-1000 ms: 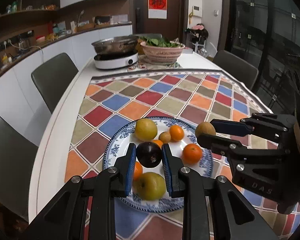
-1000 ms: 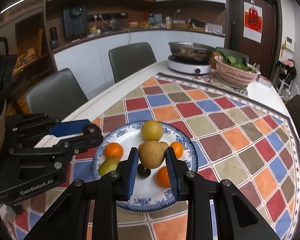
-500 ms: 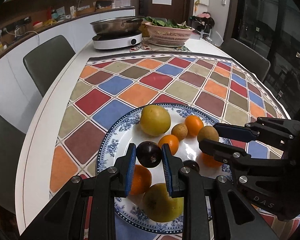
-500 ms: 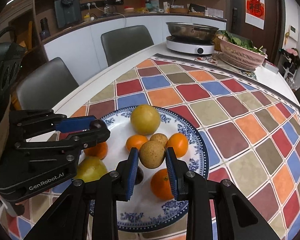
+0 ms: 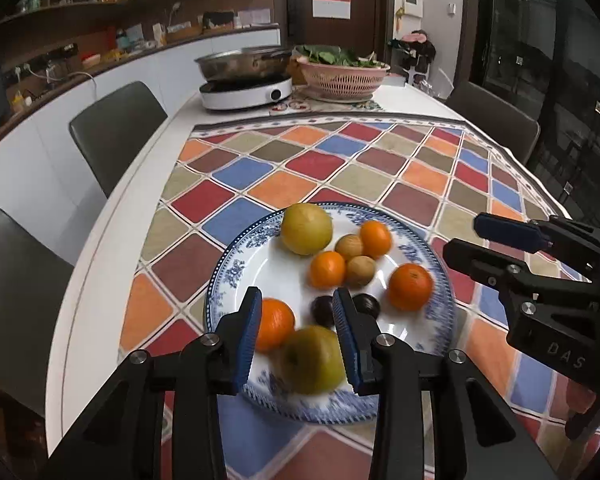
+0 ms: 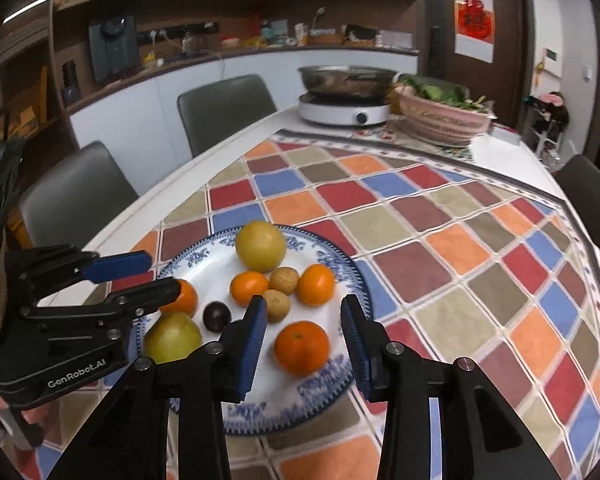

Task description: Organize fruits

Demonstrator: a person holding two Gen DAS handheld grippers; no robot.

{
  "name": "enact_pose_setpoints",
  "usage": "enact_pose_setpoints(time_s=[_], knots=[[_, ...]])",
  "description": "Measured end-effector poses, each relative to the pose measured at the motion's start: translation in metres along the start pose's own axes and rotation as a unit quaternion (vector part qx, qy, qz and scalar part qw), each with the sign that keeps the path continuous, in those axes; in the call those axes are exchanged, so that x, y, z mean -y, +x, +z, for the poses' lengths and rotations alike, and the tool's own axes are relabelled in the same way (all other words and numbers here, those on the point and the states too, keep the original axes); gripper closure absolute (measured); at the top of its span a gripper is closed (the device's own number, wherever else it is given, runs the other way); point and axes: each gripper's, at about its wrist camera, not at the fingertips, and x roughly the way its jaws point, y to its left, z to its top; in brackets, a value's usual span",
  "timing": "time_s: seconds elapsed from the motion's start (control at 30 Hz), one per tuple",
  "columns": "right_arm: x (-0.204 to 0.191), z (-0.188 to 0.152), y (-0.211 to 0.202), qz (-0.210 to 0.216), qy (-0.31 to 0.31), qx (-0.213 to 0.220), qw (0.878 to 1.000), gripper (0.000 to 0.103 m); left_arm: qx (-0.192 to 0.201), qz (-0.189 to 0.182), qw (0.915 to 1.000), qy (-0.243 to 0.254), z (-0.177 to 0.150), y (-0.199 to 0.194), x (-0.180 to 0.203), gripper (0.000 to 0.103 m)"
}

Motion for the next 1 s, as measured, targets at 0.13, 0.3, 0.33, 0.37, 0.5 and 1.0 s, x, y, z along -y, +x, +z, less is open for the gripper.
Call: enact_pose_setpoints(time_s=[0.13,0.3,0.33,0.37,0.5,1.0], knots=[[0.002,-0.007,-0.032,-0.019,0.010,0.021,1.000,0.054,0.023,0.005,0.9997,-0.009,-0.005,-0.032,0.008,0.060],[0.002,-0.023,-0.072,-0.041,0.028,0.030,0.998,0.041,0.036,0.018,0.9988,-0.027,-0.020,-0.073,0.021,0.047],[0.001,-0.028,-0.082,-0.045,0.031,0.034,0.998,0.040,0.042,0.021,0.9986,-0.025,-0.024,-0.080,0.023,0.046],[0.001,-0.032,-0.090,-0.045,0.033,0.038,0.998,0.040,0.046,0.024,0.9984,-0.023,-0.029,-0.088,0.027,0.045],[-0.003,-0.052,-0.121,-0.043,0.044,0.040,0.997,0.039,0.071,0.028,0.9967,-0.026,-0.045,-0.117,0.037,0.032],[-0.031,-0.109,-0.216,-0.088,0.038,0.101,0.990,0.022,0.107,0.030,0.9927,-0.045,-0.104,-0.191,0.057,0.016]])
